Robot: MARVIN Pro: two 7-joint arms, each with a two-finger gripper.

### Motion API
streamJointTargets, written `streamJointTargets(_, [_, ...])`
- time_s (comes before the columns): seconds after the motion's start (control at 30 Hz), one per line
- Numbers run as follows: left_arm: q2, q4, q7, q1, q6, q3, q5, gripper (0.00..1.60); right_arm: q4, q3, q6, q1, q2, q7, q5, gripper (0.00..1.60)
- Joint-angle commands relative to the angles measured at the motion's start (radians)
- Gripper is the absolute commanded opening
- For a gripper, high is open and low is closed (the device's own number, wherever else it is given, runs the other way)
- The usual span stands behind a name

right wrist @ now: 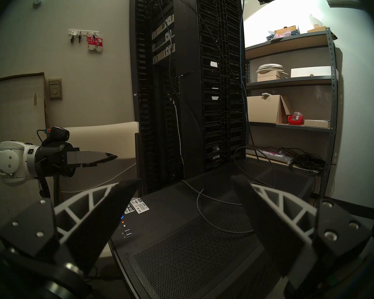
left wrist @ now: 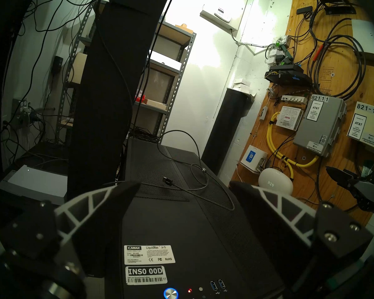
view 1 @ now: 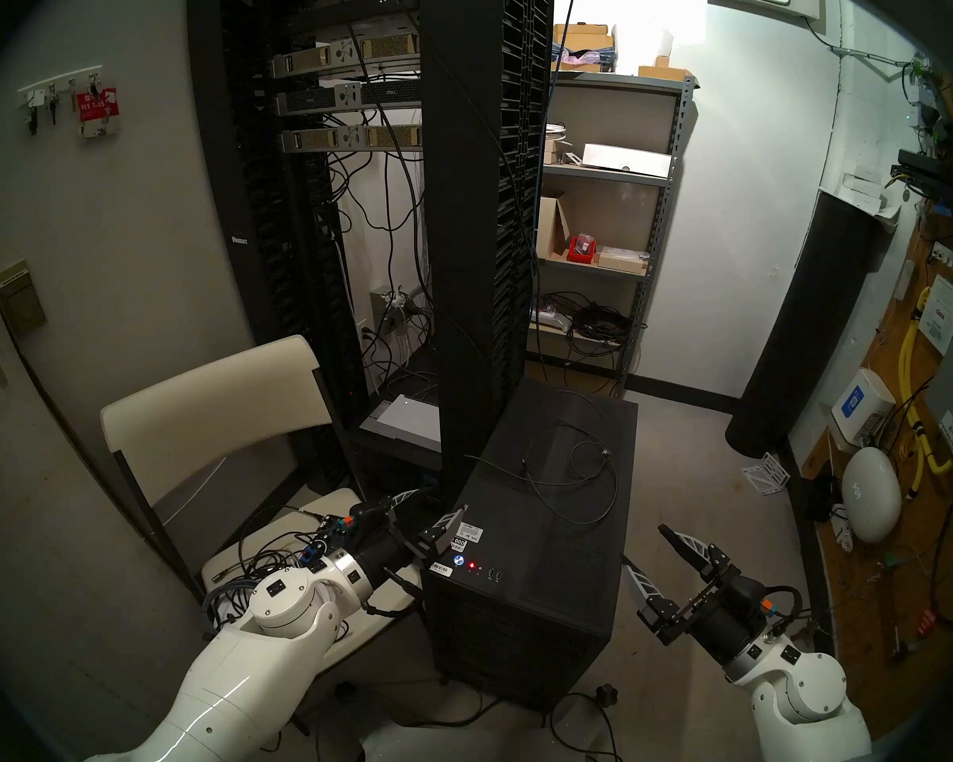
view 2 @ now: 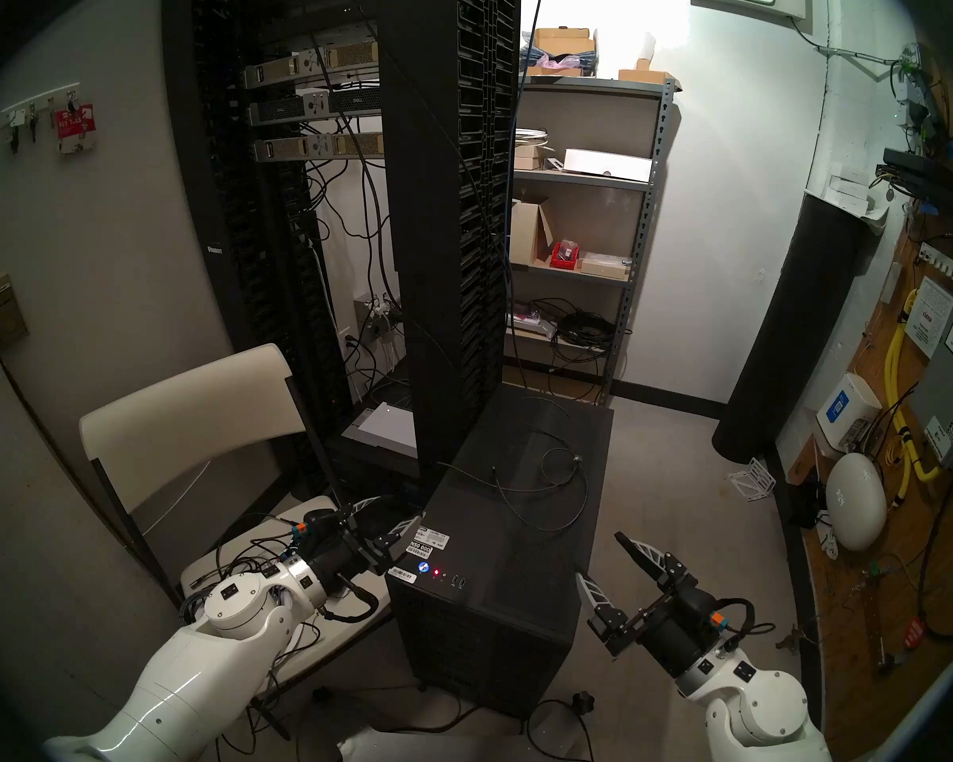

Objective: Insert the cable into the workstation's USB slot

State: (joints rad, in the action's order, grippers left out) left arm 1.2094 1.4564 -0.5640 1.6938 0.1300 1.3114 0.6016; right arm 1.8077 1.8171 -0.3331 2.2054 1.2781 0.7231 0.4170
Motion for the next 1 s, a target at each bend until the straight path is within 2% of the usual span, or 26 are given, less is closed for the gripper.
streamJointTargets(0.0, [0.0, 0.008, 0.0, 0.0, 0.0, 0.0, 0.0, 1.6, 0.009, 0.0, 0.0, 0.0, 0.0, 0.0, 0.0, 1.6])
streamJointTargets(0.6, [0.0, 0.007, -0.001, -0.001, 0.0, 0.0, 0.0, 1.6, 0.007, -0.002, 0.009, -0.006, -0.008, 0.005, -0.003, 1.6])
streamJointTargets(0.83, [0.001, 0.006, -0.002, -0.001, 0.001, 0.0, 0.0, 1.6, -0.062, -0.033, 0.044, -0.123, -0.047, 0.014, -0.021, 1.6])
streamJointTargets(0.97, [0.001, 0.005, -0.002, -0.002, 0.002, 0.0, 0.0, 1.6, -0.078, -0.06, 0.065, -0.166, -0.058, 0.013, -0.021, 1.6])
